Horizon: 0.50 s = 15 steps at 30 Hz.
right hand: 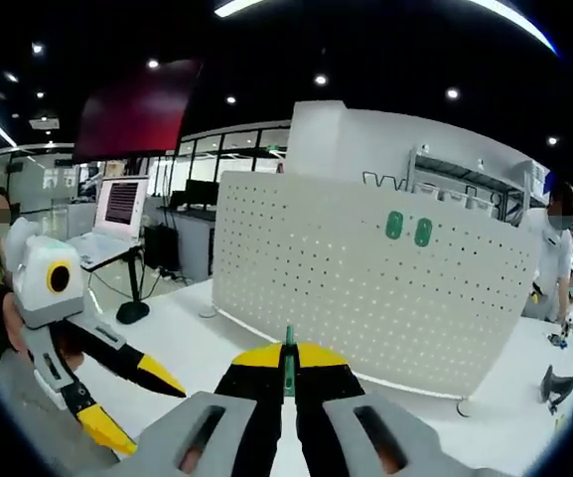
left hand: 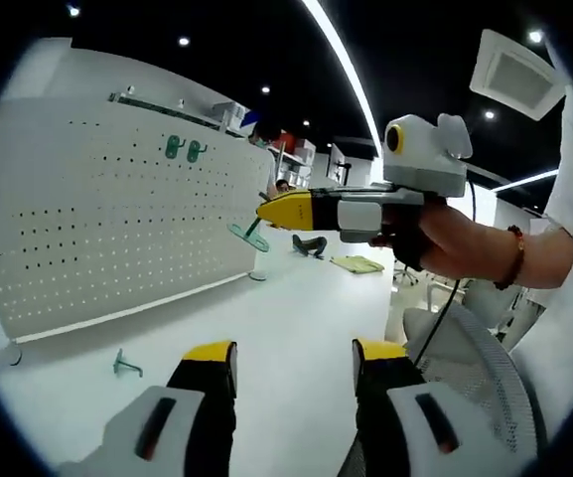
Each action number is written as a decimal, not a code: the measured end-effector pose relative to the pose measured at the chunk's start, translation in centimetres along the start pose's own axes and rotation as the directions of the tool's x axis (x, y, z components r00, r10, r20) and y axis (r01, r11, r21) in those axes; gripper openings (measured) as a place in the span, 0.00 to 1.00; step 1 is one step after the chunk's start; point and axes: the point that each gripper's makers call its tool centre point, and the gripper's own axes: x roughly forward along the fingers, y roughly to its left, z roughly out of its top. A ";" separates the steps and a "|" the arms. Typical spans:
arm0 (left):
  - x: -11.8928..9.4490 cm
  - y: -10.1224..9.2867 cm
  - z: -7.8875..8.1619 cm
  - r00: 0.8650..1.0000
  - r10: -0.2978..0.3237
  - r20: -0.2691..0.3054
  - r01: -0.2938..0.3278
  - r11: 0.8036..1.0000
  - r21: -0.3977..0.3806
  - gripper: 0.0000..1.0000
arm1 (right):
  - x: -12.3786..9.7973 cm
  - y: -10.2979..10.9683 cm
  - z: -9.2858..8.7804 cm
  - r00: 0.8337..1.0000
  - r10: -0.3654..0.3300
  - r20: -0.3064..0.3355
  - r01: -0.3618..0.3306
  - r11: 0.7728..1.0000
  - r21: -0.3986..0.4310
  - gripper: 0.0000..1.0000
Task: Insert the hook assembly into the mounting plate slot until the hook locks in place.
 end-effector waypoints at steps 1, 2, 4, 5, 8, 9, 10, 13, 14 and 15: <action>0.1 0.4 0.4 1.000 0.011 0.014 -0.011 1.000 -0.017 0.44 | 0.0 0.2 0.0 1.000 0.006 0.003 -0.006 1.000 0.011 0.01; 0.2 0.5 0.7 1.000 0.012 0.023 -0.011 1.000 -0.022 0.44 | 0.0 0.4 0.1 1.000 0.012 0.005 -0.012 1.000 0.020 0.01; 0.4 1.0 1.3 0.999 0.031 0.031 -0.031 0.999 -0.016 0.42 | 0.1 0.7 0.1 1.000 0.020 0.008 -0.020 0.999 0.032 0.01; 0.5 1.1 1.6 0.999 0.034 0.033 -0.034 0.999 -0.012 0.40 | 0.1 0.8 0.1 1.000 0.026 0.007 -0.026 0.999 0.037 0.01; 0.8 1.5 2.4 0.998 0.040 0.054 -0.038 0.999 -0.036 0.35 | 0.1 1.3 0.4 0.999 0.040 0.019 -0.041 0.998 0.054 0.01; 0.9 1.6 2.6 0.997 0.045 0.061 -0.042 0.998 -0.050 0.34 | 0.1 1.5 0.4 0.999 0.045 0.024 -0.047 0.997 0.068 0.01; 1.0 1.7 2.8 0.997 0.048 0.063 -0.045 0.998 -0.053 0.32 | 0.1 1.7 0.4 0.998 0.052 0.023 -0.054 0.995 0.080 0.01; 1.3 1.9 3.2 0.995 0.064 0.074 -0.059 0.996 -0.060 0.27 | 0.0 2.0 0.3 0.998 0.062 0.027 -0.065 0.992 0.111 0.01; 1.3 2.0 3.3 0.994 0.068 0.083 -0.063 0.996 -0.063 0.27 | -0.1 2.2 0.2 0.997 0.067 0.029 -0.070 0.989 0.127 0.01; 1.4 1.9 3.4 0.994 0.068 0.088 -0.062 0.996 -0.069 0.27 | -0.1 2.4 0.2 0.996 0.078 0.031 -0.081 0.988 0.135 0.01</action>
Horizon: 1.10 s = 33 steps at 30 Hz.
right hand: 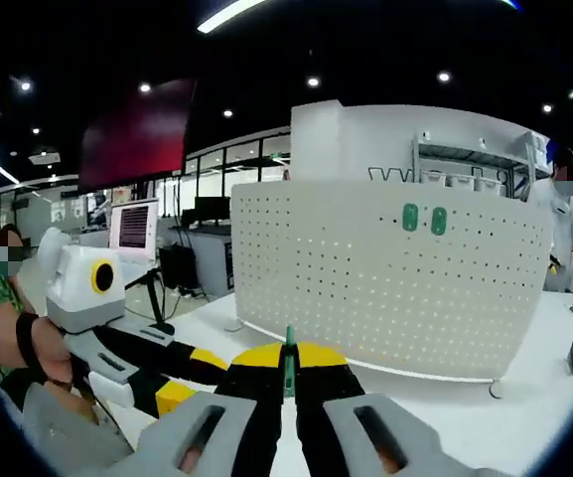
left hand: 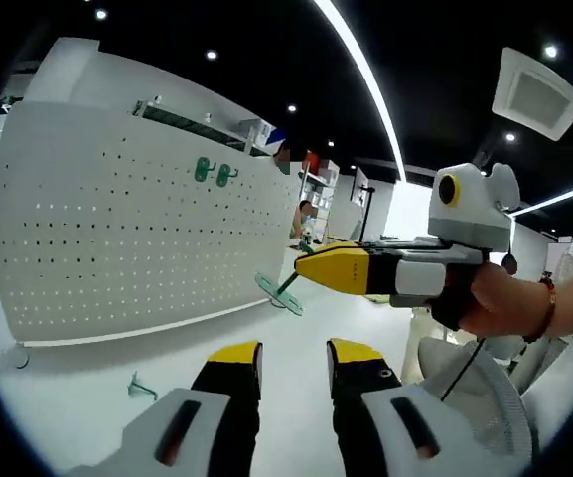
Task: Insert the hook assembly into the mounting plate slot until the hook locks in place.
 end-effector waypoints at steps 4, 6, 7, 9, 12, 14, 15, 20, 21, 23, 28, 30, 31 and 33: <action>0.3 0.0 0.0 1.000 0.008 0.000 -0.008 1.000 -0.003 0.24 | 0.0 0.8 -0.2 1.000 0.030 0.003 -0.030 1.000 0.009 0.01; 0.3 0.1 0.2 1.000 0.015 0.013 -0.015 1.000 -0.011 0.22 | 0.0 1.4 -0.2 0.999 0.048 0.010 -0.049 0.998 0.036 0.01; 0.4 0.2 0.4 1.000 0.019 0.020 -0.019 1.000 -0.013 0.21 | 0.0 1.5 -0.2 0.999 0.054 0.007 -0.054 0.998 0.043 0.01; 0.3 0.4 0.5 0.999 0.030 0.028 -0.030 0.999 -0.018 0.17 | 0.1 1.8 -0.3 0.998 0.064 0.007 -0.064 0.997 0.051 0.01; 0.1 0.8 0.8 0.998 0.045 0.042 -0.045 0.999 -0.018 0.14 | 0.1 2.3 -0.4 0.996 0.084 0.003 -0.084 0.995 0.058 0.01; 0.0 0.8 0.8 0.999 0.037 0.038 -0.037 0.999 -0.009 0.11 | 0.2 2.7 -0.5 0.994 0.105 0.001 -0.104 0.991 0.081 0.01; 0.0 0.8 0.8 0.999 0.040 0.034 -0.040 0.999 -0.002 0.08 | 0.2 2.8 -0.6 0.994 0.110 -0.003 -0.109 0.991 0.083 0.01; -0.4 1.7 0.9 0.997 0.076 0.029 -0.078 0.995 0.059 0.04 | 0.2 3.0 -1.1 0.992 0.120 -0.023 -0.118 0.989 0.092 0.02; -0.5 1.8 1.0 0.996 0.081 0.029 -0.083 0.994 0.072 0.04 | 0.2 3.0 -1.2 0.993 0.119 -0.027 -0.116 0.989 0.087 0.02; -0.6 2.0 1.1 0.996 0.085 0.024 -0.087 0.991 0.101 0.04 | 0.3 3.1 -1.4 0.991 0.128 -0.032 -0.125 0.988 0.089 0.02; -0.6 2.0 1.2 0.995 0.095 0.023 -0.098 0.984 0.148 0.03 | 0.4 3.2 -1.7 0.989 0.142 -0.050 -0.137 0.987 0.081 0.02; -0.6 2.0 1.1 0.995 0.098 0.013 -0.099 0.980 0.173 0.03 | 0.5 3.2 -1.9 0.987 0.149 -0.061 -0.145 0.987 0.076 0.02; -0.5 2.0 1.1 0.995 0.101 0.012 -0.101 0.978 0.181 0.03 | 0.5 3.2 -2.0 0.987 0.151 -0.062 -0.146 0.986 0.077 0.02; -0.5 1.7 1.1 0.996 0.094 0.006 -0.094 0.975 0.204 0.03 | 0.5 3.2 -2.2 0.985 0.156 -0.071 -0.150 0.985 0.082 0.02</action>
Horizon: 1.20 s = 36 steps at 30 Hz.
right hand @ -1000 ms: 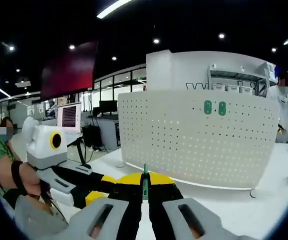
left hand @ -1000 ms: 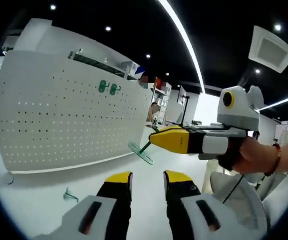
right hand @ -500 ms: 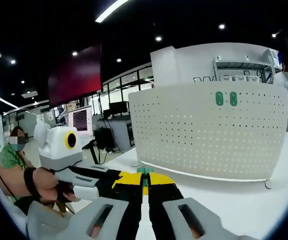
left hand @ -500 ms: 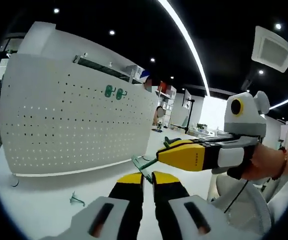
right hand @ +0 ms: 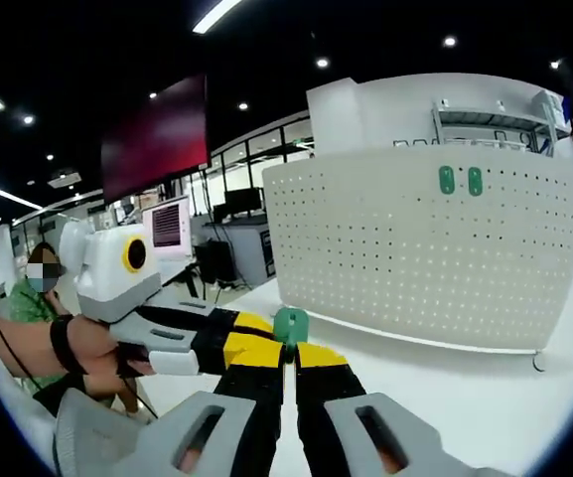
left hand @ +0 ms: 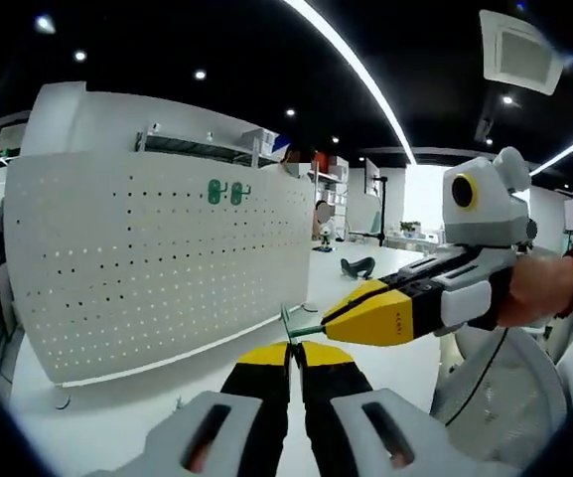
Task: Insert the hook assembly into the mounting plate slot until the hook locks in place.
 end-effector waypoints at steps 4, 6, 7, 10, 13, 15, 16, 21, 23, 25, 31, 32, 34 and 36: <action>0.1 0.0 0.0 1.000 -0.002 0.002 0.002 1.000 0.026 0.03 | 0.0 -0.1 -0.5 1.000 -0.005 -0.020 0.006 1.000 0.013 0.02; 0.1 -0.1 0.0 1.000 -0.003 0.000 0.003 0.999 0.040 0.03 | 0.0 -0.1 -0.4 1.000 -0.008 -0.011 0.008 1.000 0.006 0.02; 0.1 -0.1 0.0 1.000 -0.002 -0.002 0.002 0.999 0.045 0.03 | 0.0 -0.1 -0.4 1.000 -0.009 -0.014 0.009 1.000 0.013 0.02; 0.1 -0.1 -0.1 1.000 -0.003 -0.004 0.003 0.999 0.041 0.03 | 0.0 -0.2 -0.5 1.000 -0.012 -0.013 0.012 0.999 0.052 0.01; 0.1 0.0 0.1 1.000 0.003 0.003 -0.003 0.999 0.047 0.04 | -0.1 -0.2 -0.3 1.000 -0.024 -0.008 0.024 0.998 0.050 0.01; 0.2 0.1 0.0 1.000 0.007 -0.005 -0.007 0.999 0.040 0.05 | 0.1 -0.3 -0.2 0.999 -0.039 -0.009 0.039 0.999 0.028 0.00; 0.1 0.0 -0.1 1.000 0.003 -0.014 -0.002 0.999 0.036 0.08 | 0.1 -0.3 -0.2 0.999 -0.041 -0.007 0.041 0.999 0.029 0.00; -0.2 0.4 -0.4 1.000 0.012 -0.024 -0.011 0.999 0.038 0.13 | 0.1 -1.0 0.6 0.998 -0.063 0.014 0.062 0.998 0.026 0.00; -0.4 0.5 -0.5 0.999 0.017 -0.030 -0.016 0.999 0.033 0.14 | 0.1 -1.2 0.8 0.998 -0.067 0.019 0.067 0.997 0.031 0.00; -0.6 0.5 -0.5 0.999 0.021 -0.028 -0.020 0.999 0.034 0.15 | 0.2 -1.4 0.9 0.997 -0.075 0.018 0.074 0.997 0.029 0.00; -1.0 0.6 -0.7 0.999 0.030 -0.031 -0.029 0.999 0.039 0.18 | 0.5 -1.8 1.7 0.995 -0.096 0.033 0.095 0.995 0.025 0.00; -1.0 0.6 -0.7 0.999 0.030 -0.032 -0.029 0.999 0.038 0.20 | 0.5 -1.8 1.8 0.994 -0.099 0.035 0.099 0.995 0.018 0.00; -1.1 0.5 -0.8 0.999 0.032 -0.027 -0.031 0.999 0.032 0.24 | 0.6 -2.0 2.1 0.993 -0.111 0.044 0.111 0.994 0.009 0.01; -1.3 0.6 -0.9 0.999 0.035 -0.026 -0.034 0.999 0.028 0.25 | 0.7 -2.5 2.4 0.990 -0.132 0.046 0.131 0.991 0.020 0.01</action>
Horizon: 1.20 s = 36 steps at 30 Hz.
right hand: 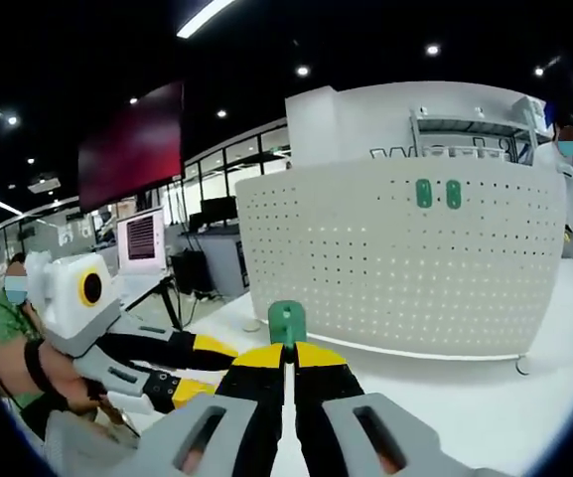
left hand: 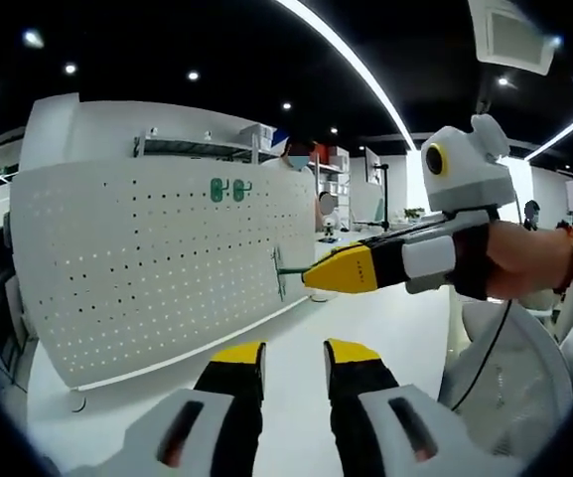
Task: Insert the hook assembly into the mounting plate slot until the hook locks in place.
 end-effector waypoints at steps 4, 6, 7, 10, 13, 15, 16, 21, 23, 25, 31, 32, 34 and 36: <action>-0.7 0.2 -0.4 1.000 0.018 -0.001 -0.018 1.000 -0.010 0.30 | 0.2 -0.6 0.7 0.999 -0.021 0.025 0.021 1.000 0.000 0.01; -1.1 0.3 -0.4 1.000 0.027 0.009 -0.027 0.999 -0.018 0.35 | 0.3 -1.1 1.2 0.998 -0.040 0.040 0.040 0.999 -0.001 0.01; -1.2 0.3 -0.5 0.999 0.032 0.011 -0.032 0.999 -0.016 0.36 | 0.3 -1.2 1.3 0.998 -0.043 0.042 0.043 0.999 0.001 0.01; -1.6 0.5 -0.8 0.999 0.035 0.007 -0.034 0.999 -0.023 0.38 | 0.7 -1.8 1.8 0.997 -0.060 0.052 0.059 0.998 0.010 0.01; -2.0 0.6 -0.9 0.999 0.034 0.007 -0.033 0.999 -0.033 0.40 | 0.9 -2.2 2.4 0.995 -0.080 0.067 0.080 0.997 0.010 0.01; -2.3 0.9 -0.9 0.999 0.044 0.005 -0.044 0.999 -0.027 0.43 | 1.1 -2.4 2.8 0.993 -0.093 0.077 0.092 0.996 0.016 0.01; -2.3 1.0 -1.0 0.999 0.051 0.007 -0.051 0.998 -0.023 0.46 | 1.2 -2.5 3.0 0.992 -0.097 0.080 0.096 0.995 0.015 0.01; -2.6 1.1 -1.4 0.999 0.040 -0.002 -0.040 0.999 -0.031 0.50 | 1.4 -3.3 4.0 0.983 -0.145 0.114 0.143 0.989 0.023 0.01; -2.6 0.9 -1.6 0.999 0.037 -0.007 -0.038 0.999 -0.028 0.54 | 1.6 -3.5 4.1 0.981 -0.154 0.115 0.152 0.988 0.025 0.01; -2.7 0.8 -1.8 0.999 0.035 -0.008 -0.035 0.999 -0.034 0.55 | 1.7 -3.8 4.3 0.979 -0.166 0.118 0.164 0.986 0.035 0.01; -3.3 0.7 -2.0 0.999 0.038 -0.007 -0.039 0.998 -0.047 0.60 | 2.2 -5.0 5.6 0.966 -0.217 0.138 0.214 0.976 0.036 0.01; -3.4 0.6 -2.0 0.999 0.037 -0.006 -0.038 0.998 -0.051 0.61 | 2.3 -5.2 5.9 0.964 -0.227 0.142 0.223 0.974 0.039 0.01; -3.6 0.3 -1.9 1.000 0.029 0.000 -0.029 0.999 -0.044 0.63 | 2.5 -5.4 6.6 0.960 -0.233 0.155 0.229 0.972 0.044 0.01; -3.7 0.2 -1.9 1.000 0.027 -0.002 -0.027 0.999 -0.047 0.63 | 2.7 -5.6 7.0 0.959 -0.236 0.160 0.232 0.972 0.042 0.01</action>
